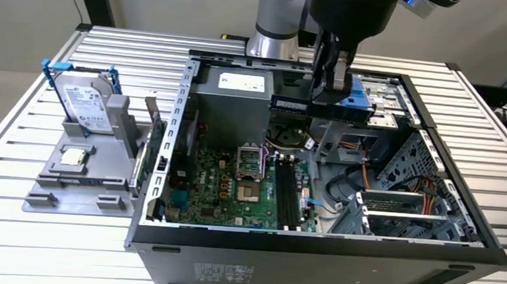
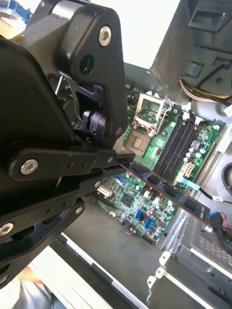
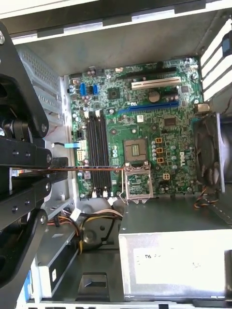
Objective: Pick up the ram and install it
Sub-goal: 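Insert the ram into the slot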
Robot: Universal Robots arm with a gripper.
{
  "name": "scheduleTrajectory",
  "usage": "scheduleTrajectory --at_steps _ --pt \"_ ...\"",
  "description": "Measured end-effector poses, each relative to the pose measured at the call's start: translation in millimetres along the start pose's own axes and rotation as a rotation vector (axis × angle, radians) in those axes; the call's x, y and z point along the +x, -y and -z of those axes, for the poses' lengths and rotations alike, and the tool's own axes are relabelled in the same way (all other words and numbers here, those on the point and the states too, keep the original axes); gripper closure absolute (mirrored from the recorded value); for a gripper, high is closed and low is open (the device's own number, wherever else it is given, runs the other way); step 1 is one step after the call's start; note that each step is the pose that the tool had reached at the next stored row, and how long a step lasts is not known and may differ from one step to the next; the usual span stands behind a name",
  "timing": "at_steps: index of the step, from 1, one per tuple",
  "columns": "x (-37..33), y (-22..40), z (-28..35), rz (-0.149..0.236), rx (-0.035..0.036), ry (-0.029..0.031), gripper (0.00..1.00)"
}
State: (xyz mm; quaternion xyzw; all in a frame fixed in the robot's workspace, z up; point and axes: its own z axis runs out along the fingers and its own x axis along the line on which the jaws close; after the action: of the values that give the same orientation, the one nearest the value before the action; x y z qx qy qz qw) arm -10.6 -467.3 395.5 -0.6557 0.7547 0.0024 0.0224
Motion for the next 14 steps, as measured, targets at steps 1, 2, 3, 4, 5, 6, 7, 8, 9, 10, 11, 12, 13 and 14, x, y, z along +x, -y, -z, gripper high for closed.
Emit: scheduleTrajectory --at_steps 1,2,3,4,5,6,7,8,9,10,11,12,13,14 --pt "0.0 0.0 0.0 -0.015 0.0006 -0.0003 1.00" --pt "0.0 0.0 -0.1 -0.031 0.0012 -0.0007 1.00" --pt "0.0 0.0 0.0 -0.048 0.0018 -0.0012 1.00" --pt "0.0 0.0 0.0 -0.064 0.0024 -0.0017 1.00" --pt "0.0 0.0 -0.1 -0.079 0.0030 -0.0020 1.00" --pt "0.0 0.0 -0.1 -0.096 0.0036 -0.0024 1.00" --pt "0.0 0.0 -0.1 -0.111 0.0041 -0.0028 1.00" --pt "0.0 0.0 0.0 -0.128 0.0047 -0.0033 1.00" --pt "0.0 0.0 -0.1 -0.143 0.0053 -0.0037 1.00" --pt "0.0 0.0 -0.1 -0.159 0.0059 -0.0040 1.00" --pt "0.0 0.0 -0.1 -0.175 0.0065 -0.0045 1.00" --pt "0.0 0.0 -0.2 -0.193 0.0072 -0.0049 1.00" --pt "0.0 0.0 -0.2 -0.210 0.0078 -0.0054 1.00" --pt "0.0 0.0 -0.2 -0.226 0.0084 -0.0059 1.00"
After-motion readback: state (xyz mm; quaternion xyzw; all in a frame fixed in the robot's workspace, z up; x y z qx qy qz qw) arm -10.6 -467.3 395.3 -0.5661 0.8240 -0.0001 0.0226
